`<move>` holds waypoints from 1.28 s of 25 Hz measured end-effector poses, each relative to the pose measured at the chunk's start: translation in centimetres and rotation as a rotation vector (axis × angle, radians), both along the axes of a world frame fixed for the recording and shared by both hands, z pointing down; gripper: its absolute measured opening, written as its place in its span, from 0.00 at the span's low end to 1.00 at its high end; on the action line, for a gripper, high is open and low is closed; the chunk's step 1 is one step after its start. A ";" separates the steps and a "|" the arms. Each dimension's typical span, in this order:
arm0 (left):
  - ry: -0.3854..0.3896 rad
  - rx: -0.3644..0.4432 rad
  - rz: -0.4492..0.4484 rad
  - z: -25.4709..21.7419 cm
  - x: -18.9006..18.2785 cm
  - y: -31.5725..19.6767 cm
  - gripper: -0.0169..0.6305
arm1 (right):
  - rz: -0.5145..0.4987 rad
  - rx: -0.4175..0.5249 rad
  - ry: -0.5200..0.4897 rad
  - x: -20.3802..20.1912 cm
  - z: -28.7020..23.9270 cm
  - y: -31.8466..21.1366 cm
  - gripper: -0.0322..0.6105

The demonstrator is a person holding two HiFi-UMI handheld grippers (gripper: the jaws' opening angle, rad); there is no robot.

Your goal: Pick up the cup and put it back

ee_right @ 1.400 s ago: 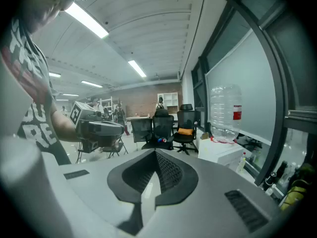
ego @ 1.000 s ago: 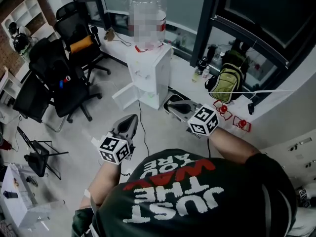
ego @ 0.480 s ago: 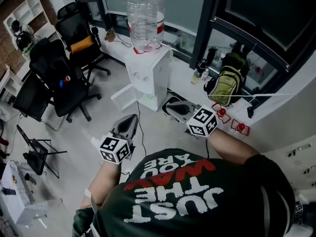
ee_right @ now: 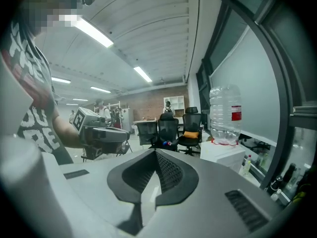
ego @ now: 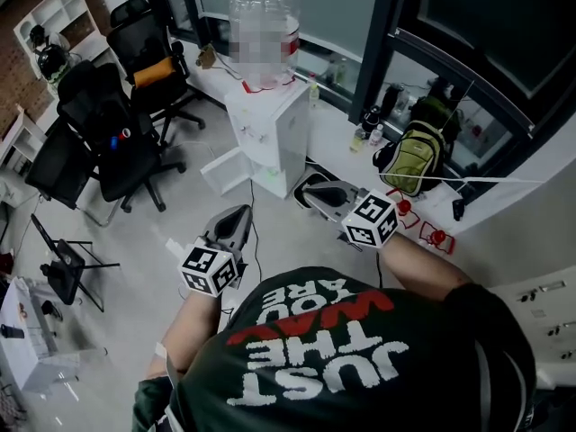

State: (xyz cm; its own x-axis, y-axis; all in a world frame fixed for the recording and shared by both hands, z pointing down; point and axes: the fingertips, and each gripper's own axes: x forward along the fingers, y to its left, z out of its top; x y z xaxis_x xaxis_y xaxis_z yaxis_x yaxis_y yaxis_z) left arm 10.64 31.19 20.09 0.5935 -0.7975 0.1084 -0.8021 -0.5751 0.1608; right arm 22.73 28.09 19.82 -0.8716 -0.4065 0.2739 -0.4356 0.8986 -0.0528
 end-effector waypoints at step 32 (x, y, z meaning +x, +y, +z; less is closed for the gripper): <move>0.006 -0.107 0.177 11.3 -21.6 -36.8 0.03 | 0.100 -0.115 0.131 -24.0 9.8 -33.1 0.10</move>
